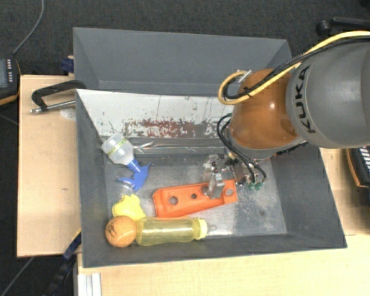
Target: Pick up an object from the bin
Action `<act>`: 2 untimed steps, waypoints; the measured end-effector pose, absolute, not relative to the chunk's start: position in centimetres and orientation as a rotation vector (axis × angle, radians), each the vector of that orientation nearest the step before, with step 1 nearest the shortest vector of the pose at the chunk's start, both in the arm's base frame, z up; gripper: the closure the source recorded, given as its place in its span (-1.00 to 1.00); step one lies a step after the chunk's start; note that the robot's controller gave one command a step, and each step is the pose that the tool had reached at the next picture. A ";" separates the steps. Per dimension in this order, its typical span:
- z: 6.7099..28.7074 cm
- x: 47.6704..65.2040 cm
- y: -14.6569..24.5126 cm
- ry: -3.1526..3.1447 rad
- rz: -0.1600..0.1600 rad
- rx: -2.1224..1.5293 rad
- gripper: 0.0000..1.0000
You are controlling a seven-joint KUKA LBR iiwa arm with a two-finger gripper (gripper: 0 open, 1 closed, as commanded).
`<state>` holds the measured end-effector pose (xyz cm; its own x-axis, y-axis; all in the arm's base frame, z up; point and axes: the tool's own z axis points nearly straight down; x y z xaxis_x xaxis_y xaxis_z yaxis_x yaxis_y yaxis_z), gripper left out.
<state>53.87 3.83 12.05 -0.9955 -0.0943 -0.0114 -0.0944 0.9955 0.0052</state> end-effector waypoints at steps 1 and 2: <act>13.1 53.8 3.8 3.130 0.009 -0.148 1.00; 14.2 53.8 3.9 3.127 0.009 -0.148 1.00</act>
Offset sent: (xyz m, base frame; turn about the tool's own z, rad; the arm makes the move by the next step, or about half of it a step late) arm 0.0000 0.0000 0.0436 0.0000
